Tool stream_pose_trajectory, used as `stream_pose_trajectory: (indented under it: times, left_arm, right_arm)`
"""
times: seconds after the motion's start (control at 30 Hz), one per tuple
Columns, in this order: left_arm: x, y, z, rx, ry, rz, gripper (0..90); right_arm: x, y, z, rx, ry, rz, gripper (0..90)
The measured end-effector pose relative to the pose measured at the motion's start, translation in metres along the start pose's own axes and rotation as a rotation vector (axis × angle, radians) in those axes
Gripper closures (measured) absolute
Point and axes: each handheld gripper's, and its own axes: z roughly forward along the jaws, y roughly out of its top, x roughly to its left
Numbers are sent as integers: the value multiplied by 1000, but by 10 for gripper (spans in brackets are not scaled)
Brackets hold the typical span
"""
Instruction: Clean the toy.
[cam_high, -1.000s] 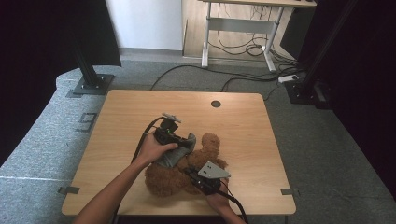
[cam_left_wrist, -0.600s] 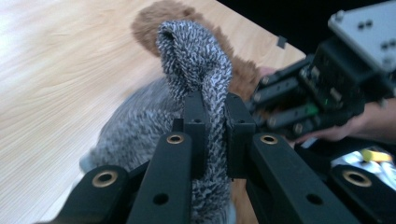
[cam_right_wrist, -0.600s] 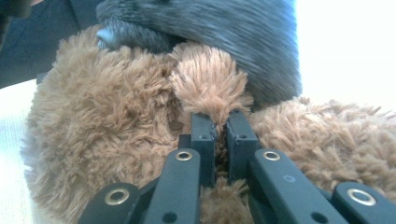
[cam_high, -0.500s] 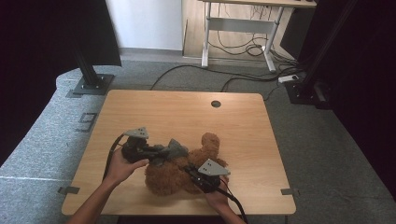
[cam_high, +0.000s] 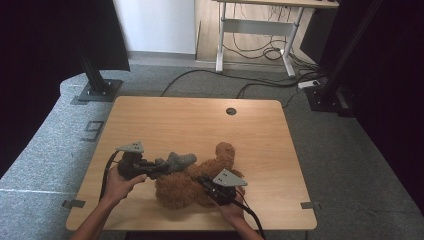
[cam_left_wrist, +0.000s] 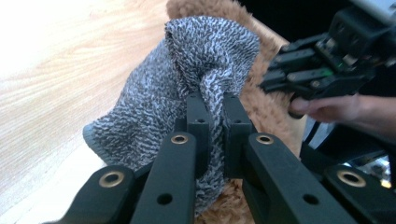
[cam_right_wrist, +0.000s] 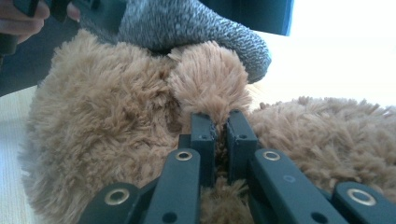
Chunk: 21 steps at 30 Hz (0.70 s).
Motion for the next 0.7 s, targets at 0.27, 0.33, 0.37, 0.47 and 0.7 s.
stream_pose_trajectory:
  times: [0.27, 0.33, 0.37, 0.47, 0.7]
  left_arm:
    - [13, -1, -21, -63, 15, -50, 847]
    - [15, -1, -24, -69, 22, -57, 848]
    - [17, -2, -26, -73, 28, -59, 848]
    - [19, -2, -32, -86, 35, -68, 848]
    - [20, -7, -50, -112, 58, -88, 848]
  right_arm:
    - [-1, 0, 0, -6, 0, 4, 842]
    - [-1, 0, 0, -7, -1, 7, 842]
    - [-1, 0, 1, -7, -2, 7, 842]
    - [-2, 1, 1, -7, -6, 6, 841]
    - [-4, 3, 3, -6, -22, 7, 841]
